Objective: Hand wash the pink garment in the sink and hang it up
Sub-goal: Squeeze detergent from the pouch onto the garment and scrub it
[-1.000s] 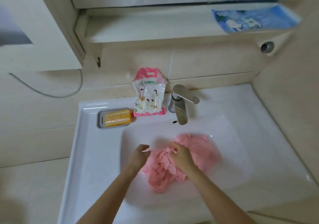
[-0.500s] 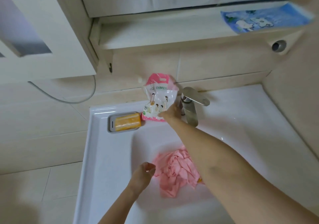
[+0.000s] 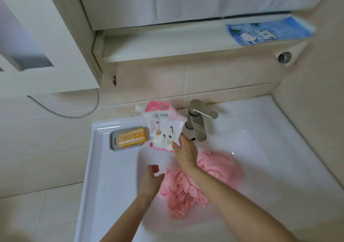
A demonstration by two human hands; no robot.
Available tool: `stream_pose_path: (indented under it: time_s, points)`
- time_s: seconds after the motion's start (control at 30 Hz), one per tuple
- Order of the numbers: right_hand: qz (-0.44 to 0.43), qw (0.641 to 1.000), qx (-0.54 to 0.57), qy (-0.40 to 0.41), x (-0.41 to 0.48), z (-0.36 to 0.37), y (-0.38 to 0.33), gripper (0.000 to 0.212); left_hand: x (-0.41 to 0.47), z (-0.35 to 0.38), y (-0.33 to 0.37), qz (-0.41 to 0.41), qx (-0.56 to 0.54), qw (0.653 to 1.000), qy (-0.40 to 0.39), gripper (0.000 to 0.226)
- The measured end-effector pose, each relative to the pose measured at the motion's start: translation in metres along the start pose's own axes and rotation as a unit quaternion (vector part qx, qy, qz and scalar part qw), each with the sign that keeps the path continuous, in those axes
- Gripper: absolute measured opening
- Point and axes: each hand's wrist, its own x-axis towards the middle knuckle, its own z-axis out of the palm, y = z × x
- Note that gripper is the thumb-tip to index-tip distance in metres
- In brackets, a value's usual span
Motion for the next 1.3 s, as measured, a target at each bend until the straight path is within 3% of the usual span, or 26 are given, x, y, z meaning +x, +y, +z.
stream_pose_path:
  time_s: [0.07, 0.13, 0.17, 0.27, 0.37, 0.43, 0.5, 0.57, 0.63, 0.67, 0.73, 0.8, 0.83, 1.07, 1.17, 1.3]
  points:
    - [-0.016, 1.000, -0.003, 0.025, -0.027, -0.014, 0.008, 0.006, 0.002, -0.003, 0.005, -0.004, -0.025, 0.999, 0.034, 0.080]
    - [-0.012, 0.999, 0.037, 0.011, -0.053, -0.032, 0.020, 0.027, 0.003, -0.007, 0.008, 0.006, -0.051, 0.999, 0.012, 0.117]
    - [-0.007, 0.997, 0.079, -0.007, -0.064, -0.041, 0.026, 0.037, 0.002, -0.006, 0.007, 0.014, -0.068, 0.997, -0.029, 0.113]
    - [0.053, 0.981, 0.176, -0.068, -0.084, -0.061, 0.046, 0.042, -0.012, 0.001, 0.008, 0.031, -0.080, 0.984, -0.157, 0.054]
    - [0.105, 0.954, 0.238, -0.148, -0.093, -0.088, 0.056, 0.040, -0.022, 0.011, 0.007, 0.036, -0.110, 0.978, -0.173, 0.052]
    - [0.116, 0.928, 0.260, -0.242, -0.094, -0.109, 0.059, 0.065, -0.025, 0.017, 0.013, 0.043, -0.108, 0.974, -0.193, 0.054]
    - [0.099, 0.904, 0.245, -0.335, -0.100, -0.126, 0.053, 0.061, -0.025, 0.025, 0.021, 0.061, -0.103, 0.965, -0.234, 0.050]
    - [0.103, 0.900, 0.249, -0.341, -0.103, -0.136, 0.052, 0.049, -0.027, 0.034, 0.032, 0.078, -0.101, 0.953, -0.274, 0.041]
    - [0.117, 0.914, 0.270, -0.279, -0.102, -0.146, 0.055, 0.048, -0.032, 0.038, 0.051, 0.105, -0.077, 0.943, -0.306, 0.045]
    - [0.126, 0.919, 0.279, -0.247, -0.098, -0.150, 0.060, 0.049, -0.034, 0.038, 0.062, 0.133, -0.061, 0.941, -0.306, 0.053]
    - [0.140, 0.923, 0.278, -0.225, -0.089, -0.165, 0.065, 0.052, -0.035, 0.030, 0.086, 0.204, -0.054, 0.953, -0.219, 0.064]
    - [0.156, 0.925, 0.268, -0.218, -0.080, -0.181, 0.069, 0.056, -0.032, 0.018, 0.107, 0.288, -0.080, 0.948, -0.111, 0.057]
    - [0.161, 0.928, 0.257, -0.215, -0.077, -0.189, 0.069, 0.056, -0.029, 0.013, 0.114, 0.325, -0.084, 0.937, -0.093, 0.052]
    - [0.170, 0.933, 0.210, -0.237, -0.070, -0.219, 0.075, 0.051, -0.014, 0.007, 0.138, 0.409, 0.013, 0.907, -0.095, 0.019]
    - [0.174, 0.936, 0.197, -0.233, -0.071, -0.222, 0.078, 0.042, -0.007, 0.010, 0.136, 0.479, 0.114, 0.866, -0.087, 0.016]
    - [0.149, 0.937, 0.203, -0.241, -0.074, -0.228, 0.071, 0.043, -0.016, 0.014, 0.143, 0.427, 0.193, 0.882, -0.057, 0.006]
